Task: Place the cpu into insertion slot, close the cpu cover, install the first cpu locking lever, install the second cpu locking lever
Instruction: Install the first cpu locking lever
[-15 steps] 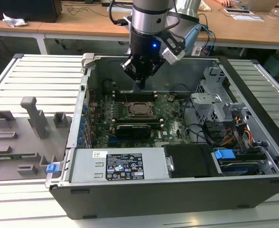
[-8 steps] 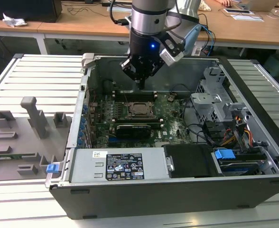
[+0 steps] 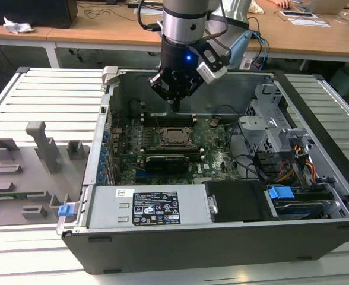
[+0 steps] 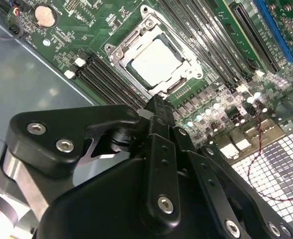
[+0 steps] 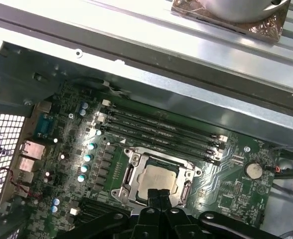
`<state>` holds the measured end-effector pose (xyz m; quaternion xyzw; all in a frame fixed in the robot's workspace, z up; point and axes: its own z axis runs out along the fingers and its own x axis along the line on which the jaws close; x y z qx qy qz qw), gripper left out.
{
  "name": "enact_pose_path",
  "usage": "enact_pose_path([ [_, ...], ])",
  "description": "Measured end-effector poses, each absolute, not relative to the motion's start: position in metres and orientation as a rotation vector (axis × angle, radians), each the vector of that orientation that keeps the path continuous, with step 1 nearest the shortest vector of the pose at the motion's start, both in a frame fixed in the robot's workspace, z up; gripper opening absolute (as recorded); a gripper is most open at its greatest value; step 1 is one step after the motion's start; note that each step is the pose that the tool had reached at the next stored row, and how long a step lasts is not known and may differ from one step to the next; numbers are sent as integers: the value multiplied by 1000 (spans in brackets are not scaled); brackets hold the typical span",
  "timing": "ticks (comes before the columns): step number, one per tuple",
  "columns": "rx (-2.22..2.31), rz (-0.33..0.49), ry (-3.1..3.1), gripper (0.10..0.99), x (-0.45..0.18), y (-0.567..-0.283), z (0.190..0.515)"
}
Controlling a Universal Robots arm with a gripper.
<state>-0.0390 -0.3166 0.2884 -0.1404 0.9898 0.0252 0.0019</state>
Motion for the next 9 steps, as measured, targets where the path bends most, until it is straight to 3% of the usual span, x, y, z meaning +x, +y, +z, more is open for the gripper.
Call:
enact_pose_path([
  [9,-429,80,3107,106,-61,-317,288],
])
